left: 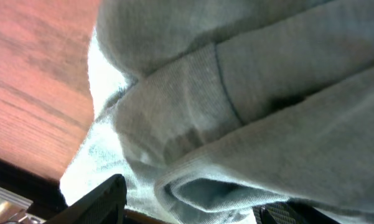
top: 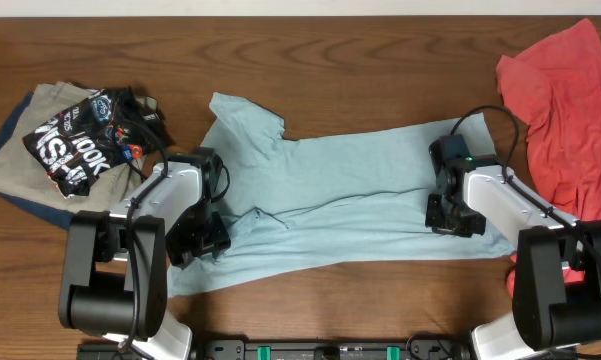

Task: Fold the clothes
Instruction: 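Grasp the shirt's top corners with both grippers and lift them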

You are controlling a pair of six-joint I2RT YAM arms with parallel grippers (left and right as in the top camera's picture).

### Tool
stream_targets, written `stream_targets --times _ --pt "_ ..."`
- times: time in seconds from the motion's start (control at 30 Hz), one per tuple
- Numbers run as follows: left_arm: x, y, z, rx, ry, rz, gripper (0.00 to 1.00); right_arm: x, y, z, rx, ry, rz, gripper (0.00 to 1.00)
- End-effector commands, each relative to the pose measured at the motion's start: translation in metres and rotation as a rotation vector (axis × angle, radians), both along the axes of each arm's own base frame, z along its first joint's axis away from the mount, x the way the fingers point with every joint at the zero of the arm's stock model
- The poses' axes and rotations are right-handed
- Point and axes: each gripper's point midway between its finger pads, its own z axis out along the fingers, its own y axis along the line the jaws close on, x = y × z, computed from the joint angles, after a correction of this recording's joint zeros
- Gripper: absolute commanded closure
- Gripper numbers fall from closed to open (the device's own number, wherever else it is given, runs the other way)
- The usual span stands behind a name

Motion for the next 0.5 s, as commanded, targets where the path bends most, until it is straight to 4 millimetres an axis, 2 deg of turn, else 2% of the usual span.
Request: stream_targets --times 0.0,0.1,0.2,0.23,0.27,0.33,0.37,0.47 --pt "-0.007 0.001 0.002 0.004 0.002 0.021 0.35 -0.031 0.006 -0.018 0.066 0.107 -0.056 0.79" --pt "0.008 -0.005 0.018 -0.036 -0.098 0.025 0.35 -0.009 0.010 -0.006 0.086 0.025 -0.028 0.76" --pt "0.032 -0.009 0.043 -0.060 -0.241 0.018 0.30 0.020 0.013 0.019 0.103 -0.081 0.012 0.69" --pt "0.043 -0.010 0.052 -0.070 -0.301 0.009 0.27 0.031 0.015 0.031 0.109 -0.128 0.026 0.64" --pt "0.056 -0.011 0.061 -0.082 -0.371 -0.008 0.24 0.044 0.016 0.044 0.115 -0.181 0.032 0.50" --pt "0.082 -0.015 0.077 -0.105 -0.507 -0.058 0.17 0.059 0.018 0.064 0.126 -0.255 0.041 0.35" --pt "0.096 -0.018 0.084 -0.120 -0.572 -0.082 0.16 0.067 0.021 0.075 0.141 -0.294 0.056 0.33" --pt "0.126 -0.026 0.092 -0.158 -0.696 -0.135 0.15 0.077 0.035 0.093 0.215 -0.349 0.128 0.34"
